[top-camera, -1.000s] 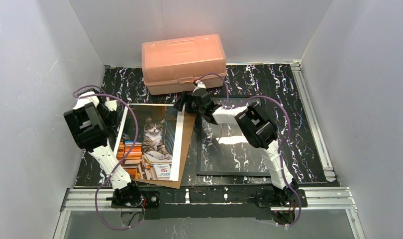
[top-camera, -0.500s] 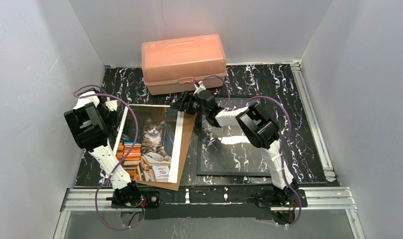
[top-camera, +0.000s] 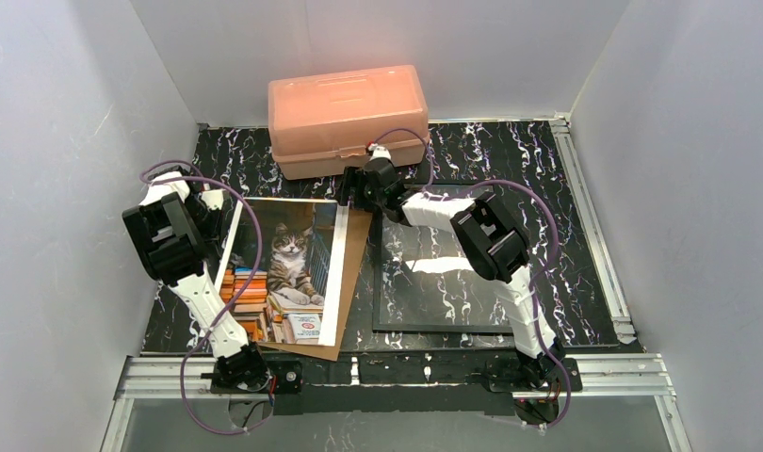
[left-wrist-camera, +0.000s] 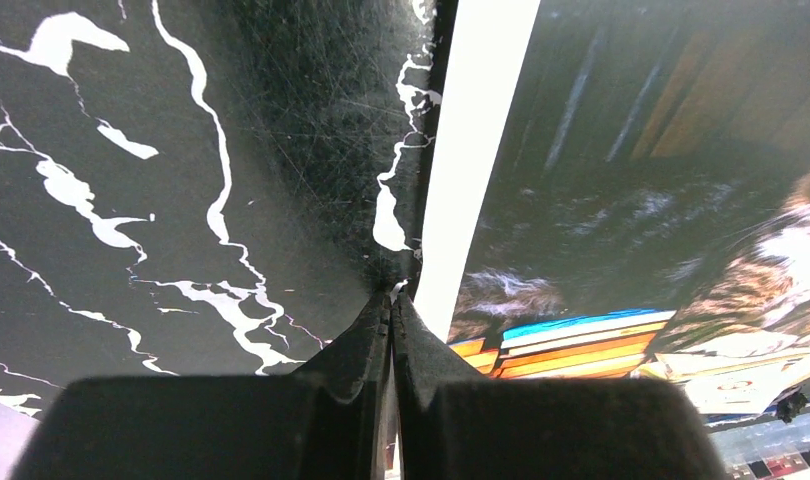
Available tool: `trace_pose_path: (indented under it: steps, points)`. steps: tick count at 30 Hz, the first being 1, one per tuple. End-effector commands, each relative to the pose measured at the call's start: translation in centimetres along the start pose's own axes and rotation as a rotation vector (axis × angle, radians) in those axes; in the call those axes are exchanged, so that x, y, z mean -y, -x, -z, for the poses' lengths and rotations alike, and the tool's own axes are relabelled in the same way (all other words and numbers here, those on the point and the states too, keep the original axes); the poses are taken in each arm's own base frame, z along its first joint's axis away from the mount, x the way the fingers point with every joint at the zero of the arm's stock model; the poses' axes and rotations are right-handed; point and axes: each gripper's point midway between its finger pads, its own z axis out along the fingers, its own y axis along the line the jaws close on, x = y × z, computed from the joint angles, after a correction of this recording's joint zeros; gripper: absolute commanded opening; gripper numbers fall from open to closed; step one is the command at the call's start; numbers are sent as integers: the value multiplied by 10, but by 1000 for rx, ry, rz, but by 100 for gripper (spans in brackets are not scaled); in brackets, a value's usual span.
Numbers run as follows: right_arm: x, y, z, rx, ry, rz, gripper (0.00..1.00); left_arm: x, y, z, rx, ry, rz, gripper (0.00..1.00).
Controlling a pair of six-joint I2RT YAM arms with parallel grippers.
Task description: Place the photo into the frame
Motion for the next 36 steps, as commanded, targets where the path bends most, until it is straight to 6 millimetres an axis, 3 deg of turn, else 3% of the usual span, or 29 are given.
trace_pose_path:
  steps: [1, 8, 14, 20, 27, 36]
  points:
    - [-3, 17, 2, 11, -65, 95, 89, 17, 8, -32, -19, -78, -4, 0]
    - [-6, -6, -9, -46, -33, 81, 89, 17, 20, -36, -37, -59, -15, 0]
    - [-10, -26, -12, -84, 6, 16, 89, 31, 18, -39, -69, -67, -60, 0]
    - [-23, -36, -10, -98, 92, -53, 89, 31, 16, -39, -82, -64, -60, 0]
    - [-47, -26, -3, -64, 235, -111, 88, 32, 13, -39, -84, -64, -69, 0]
    - [-80, 9, 24, 43, 434, -202, 87, 33, 16, -39, -77, -74, -72, 0]
